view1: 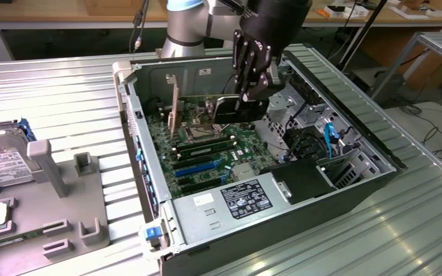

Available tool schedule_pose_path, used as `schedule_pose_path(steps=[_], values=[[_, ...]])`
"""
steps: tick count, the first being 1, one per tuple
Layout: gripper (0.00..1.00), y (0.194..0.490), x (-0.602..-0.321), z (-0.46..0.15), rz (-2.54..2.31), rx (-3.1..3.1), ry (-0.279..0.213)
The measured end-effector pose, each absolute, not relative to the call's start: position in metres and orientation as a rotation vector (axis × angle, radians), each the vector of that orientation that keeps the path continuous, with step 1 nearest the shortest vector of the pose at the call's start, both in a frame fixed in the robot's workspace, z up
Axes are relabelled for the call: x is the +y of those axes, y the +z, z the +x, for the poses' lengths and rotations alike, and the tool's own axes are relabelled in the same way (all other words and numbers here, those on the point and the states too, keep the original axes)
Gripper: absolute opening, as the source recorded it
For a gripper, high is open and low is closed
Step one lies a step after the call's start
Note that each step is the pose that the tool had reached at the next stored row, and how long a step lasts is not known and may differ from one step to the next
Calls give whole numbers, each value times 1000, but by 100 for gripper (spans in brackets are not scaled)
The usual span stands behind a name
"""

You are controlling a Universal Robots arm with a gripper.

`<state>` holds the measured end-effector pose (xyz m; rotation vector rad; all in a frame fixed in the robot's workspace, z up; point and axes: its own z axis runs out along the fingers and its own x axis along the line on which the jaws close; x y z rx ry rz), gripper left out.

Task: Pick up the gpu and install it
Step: 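Insert the gpu into the slot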

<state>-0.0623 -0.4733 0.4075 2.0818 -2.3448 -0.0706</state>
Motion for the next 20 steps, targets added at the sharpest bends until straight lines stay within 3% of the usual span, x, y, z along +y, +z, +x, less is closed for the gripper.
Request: schedule_pose_path(steps=[20], values=[[27,395,-471,-65,2087,-2348,-63]])
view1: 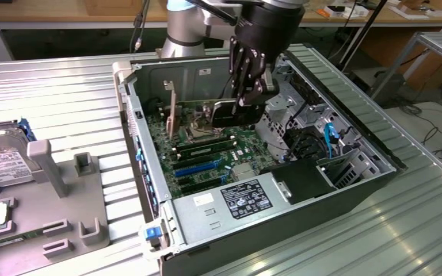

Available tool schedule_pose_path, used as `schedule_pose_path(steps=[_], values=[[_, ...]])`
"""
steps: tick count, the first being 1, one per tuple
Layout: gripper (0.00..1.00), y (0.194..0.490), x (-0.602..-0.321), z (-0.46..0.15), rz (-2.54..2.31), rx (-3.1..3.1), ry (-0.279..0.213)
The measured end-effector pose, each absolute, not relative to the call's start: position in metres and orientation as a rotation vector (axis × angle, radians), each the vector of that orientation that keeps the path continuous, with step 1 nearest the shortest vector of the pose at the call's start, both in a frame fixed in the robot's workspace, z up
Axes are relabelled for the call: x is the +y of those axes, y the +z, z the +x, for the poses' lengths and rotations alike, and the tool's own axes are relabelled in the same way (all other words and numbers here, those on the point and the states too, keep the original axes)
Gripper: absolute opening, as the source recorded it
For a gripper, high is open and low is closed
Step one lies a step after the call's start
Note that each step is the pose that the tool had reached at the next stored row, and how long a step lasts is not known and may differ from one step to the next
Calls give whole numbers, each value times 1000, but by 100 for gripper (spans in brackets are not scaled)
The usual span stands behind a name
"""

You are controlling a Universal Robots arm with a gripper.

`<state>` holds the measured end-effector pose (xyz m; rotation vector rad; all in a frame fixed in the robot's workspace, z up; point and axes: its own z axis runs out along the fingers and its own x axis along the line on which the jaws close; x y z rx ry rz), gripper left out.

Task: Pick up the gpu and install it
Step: 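Insert the gpu into the slot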

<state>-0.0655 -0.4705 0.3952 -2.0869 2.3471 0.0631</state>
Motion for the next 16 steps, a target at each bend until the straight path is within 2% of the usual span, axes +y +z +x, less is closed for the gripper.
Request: schedule_pose_path(steps=[16], values=[[27,382,-468,-69,-2094,2321,41]])
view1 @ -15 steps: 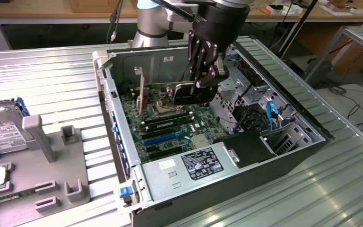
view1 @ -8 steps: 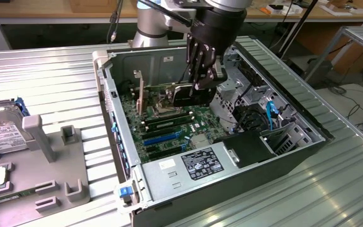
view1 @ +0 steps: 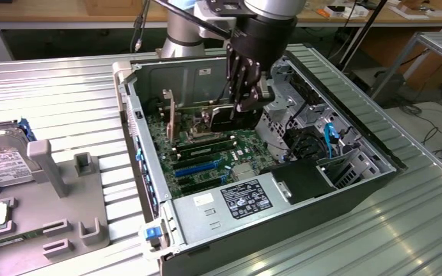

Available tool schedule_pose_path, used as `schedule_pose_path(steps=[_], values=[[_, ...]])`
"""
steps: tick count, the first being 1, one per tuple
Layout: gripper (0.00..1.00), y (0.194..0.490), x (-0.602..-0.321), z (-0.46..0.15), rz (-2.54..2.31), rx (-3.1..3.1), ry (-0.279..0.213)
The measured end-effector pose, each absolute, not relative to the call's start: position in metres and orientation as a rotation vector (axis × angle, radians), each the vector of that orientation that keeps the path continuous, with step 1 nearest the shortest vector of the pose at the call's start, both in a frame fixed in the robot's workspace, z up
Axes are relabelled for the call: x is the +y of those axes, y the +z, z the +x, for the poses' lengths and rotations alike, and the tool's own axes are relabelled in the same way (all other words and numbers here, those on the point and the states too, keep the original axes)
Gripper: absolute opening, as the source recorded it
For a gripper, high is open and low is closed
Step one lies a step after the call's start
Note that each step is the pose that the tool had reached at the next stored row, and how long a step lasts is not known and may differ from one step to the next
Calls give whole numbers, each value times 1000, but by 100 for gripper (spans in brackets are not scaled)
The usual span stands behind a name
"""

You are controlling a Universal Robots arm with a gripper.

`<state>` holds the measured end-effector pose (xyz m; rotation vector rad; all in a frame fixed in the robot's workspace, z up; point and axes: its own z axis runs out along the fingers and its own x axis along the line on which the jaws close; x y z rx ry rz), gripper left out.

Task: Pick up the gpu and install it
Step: 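Insert the gpu into the slot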

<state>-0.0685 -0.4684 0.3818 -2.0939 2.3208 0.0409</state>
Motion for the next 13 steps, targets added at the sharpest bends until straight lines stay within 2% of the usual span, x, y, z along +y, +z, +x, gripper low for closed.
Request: schedule_pose_path(steps=[13], values=[[27,375,-467,-70,-2088,2312,26]])
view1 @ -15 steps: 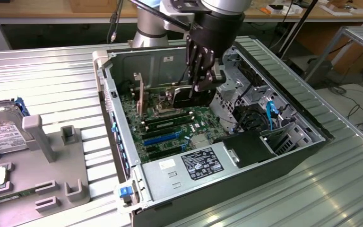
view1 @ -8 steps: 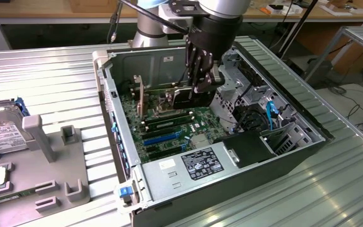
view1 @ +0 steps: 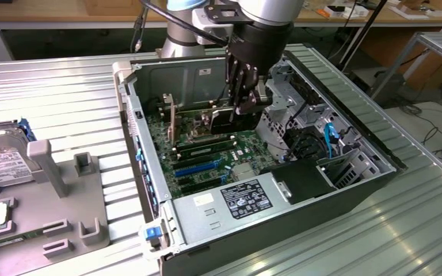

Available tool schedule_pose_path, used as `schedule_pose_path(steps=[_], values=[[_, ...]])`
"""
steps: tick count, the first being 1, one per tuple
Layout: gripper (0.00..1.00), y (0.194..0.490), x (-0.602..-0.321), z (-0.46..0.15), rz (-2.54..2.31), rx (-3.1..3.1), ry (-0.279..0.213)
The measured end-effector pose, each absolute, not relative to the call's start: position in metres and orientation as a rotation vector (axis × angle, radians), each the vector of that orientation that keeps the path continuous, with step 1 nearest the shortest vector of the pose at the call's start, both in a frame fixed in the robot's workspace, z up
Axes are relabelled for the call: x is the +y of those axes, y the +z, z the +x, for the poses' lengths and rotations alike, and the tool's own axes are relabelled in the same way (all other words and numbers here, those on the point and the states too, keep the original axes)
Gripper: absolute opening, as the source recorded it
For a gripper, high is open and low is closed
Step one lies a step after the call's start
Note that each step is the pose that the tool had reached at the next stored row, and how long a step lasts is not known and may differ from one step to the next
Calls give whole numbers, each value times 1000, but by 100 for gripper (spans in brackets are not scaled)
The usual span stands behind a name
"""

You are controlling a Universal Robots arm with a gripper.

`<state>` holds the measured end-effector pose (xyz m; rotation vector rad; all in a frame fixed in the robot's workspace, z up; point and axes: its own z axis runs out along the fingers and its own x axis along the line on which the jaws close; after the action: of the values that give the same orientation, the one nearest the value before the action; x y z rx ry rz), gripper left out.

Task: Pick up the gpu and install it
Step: 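Insert the gpu into the slot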

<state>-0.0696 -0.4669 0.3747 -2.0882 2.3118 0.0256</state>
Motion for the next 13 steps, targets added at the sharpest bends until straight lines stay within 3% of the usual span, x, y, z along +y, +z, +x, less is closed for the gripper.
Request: schedule_pose_path(steps=[13], values=[[27,370,-465,-70,-2088,2311,25]])
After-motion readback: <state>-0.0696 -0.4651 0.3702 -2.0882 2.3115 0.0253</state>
